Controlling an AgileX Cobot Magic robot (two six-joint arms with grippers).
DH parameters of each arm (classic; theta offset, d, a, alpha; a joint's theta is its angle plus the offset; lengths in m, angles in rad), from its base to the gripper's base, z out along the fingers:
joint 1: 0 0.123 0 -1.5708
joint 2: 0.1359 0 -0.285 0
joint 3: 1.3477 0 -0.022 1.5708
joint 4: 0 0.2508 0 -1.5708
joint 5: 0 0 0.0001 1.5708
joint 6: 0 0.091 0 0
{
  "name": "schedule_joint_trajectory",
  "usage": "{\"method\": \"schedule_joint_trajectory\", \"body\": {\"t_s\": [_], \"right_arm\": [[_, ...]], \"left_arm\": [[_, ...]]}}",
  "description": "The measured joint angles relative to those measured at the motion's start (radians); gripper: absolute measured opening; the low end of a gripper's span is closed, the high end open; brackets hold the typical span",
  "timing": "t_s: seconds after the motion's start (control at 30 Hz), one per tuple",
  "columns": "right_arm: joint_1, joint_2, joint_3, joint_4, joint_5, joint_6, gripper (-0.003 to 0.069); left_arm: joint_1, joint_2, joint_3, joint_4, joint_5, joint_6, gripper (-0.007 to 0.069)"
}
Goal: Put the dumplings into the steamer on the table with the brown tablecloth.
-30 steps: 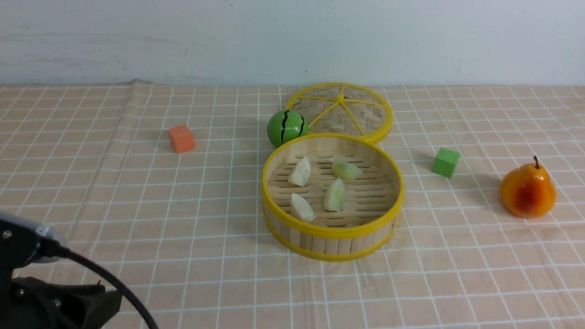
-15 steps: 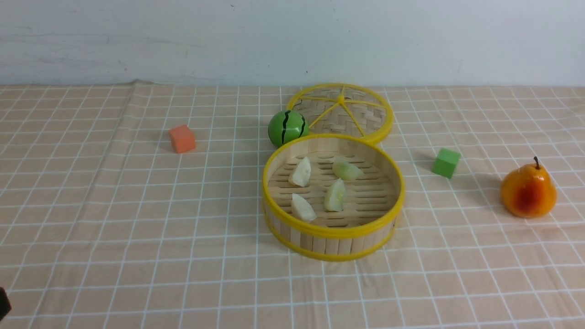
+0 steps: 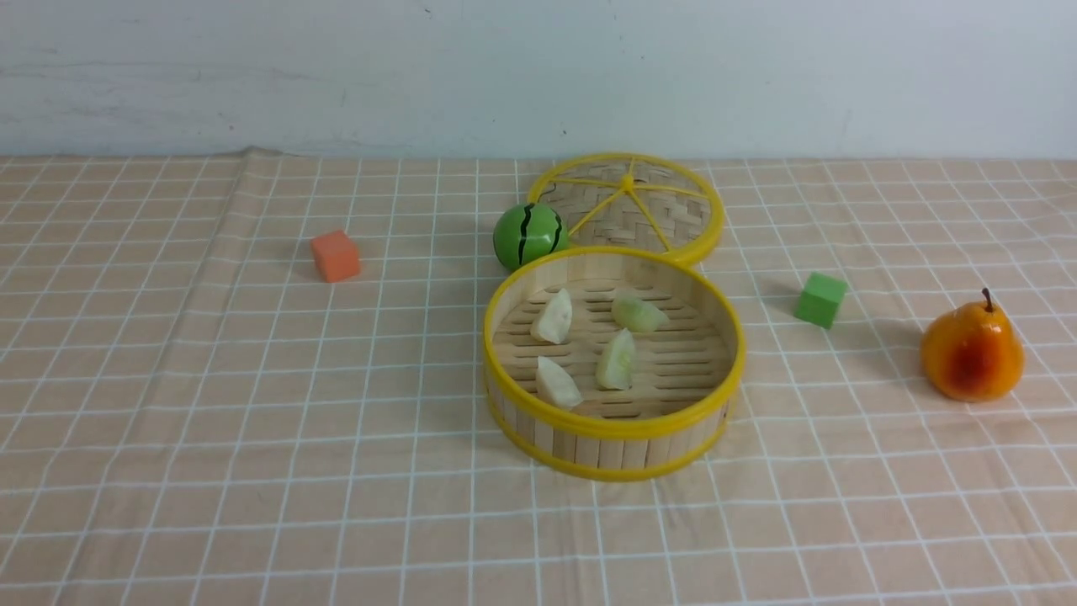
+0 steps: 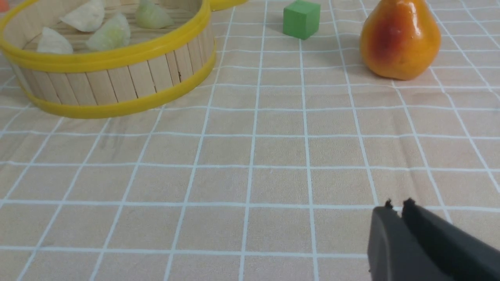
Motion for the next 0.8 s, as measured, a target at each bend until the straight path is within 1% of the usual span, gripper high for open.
{"method": "schedule_joint_trajectory", "body": {"t_s": [0.07, 0.17, 0.2, 0.23, 0.27, 0.3, 0.33, 0.8], "right_arm": [[0.0, 0.0, 0.0, 0.0, 0.0, 0.0, 0.0055], [0.0, 0.0, 0.0, 0.0, 0.0, 0.0, 0.0059], [0.0, 0.0, 0.0, 0.0, 0.0, 0.0, 0.006], [0.0, 0.0, 0.0, 0.0, 0.0, 0.0, 0.0062], [0.0, 0.0, 0.0, 0.0, 0.0, 0.0, 0.0063], [0.0, 0.0, 0.0, 0.0, 0.0, 0.0, 0.0064], [0.0, 0.0, 0.0, 0.0, 0.0, 0.0, 0.0065], [0.0, 0.0, 0.0, 0.0, 0.0, 0.0, 0.0084]], "left_arm": [[0.052, -0.001, 0.001, -0.02, 0.088, 0.003, -0.0014], [0.104, -0.001, 0.003, -0.028, 0.303, 0.003, -0.0014], [0.106, -0.001, 0.003, -0.028, 0.32, 0.003, -0.0014], [0.116, -0.001, 0.004, -0.028, 0.449, 0.003, -0.0014], [0.119, -0.001, 0.006, -0.028, 0.531, 0.003, -0.0014], [0.119, -0.001, 0.01, -0.028, 0.606, 0.004, -0.0014], [0.119, -0.001, 0.011, -0.026, 0.634, 0.005, -0.0014], [0.119, -0.001, 0.008, -0.026, 0.647, 0.006, -0.0014]]}}
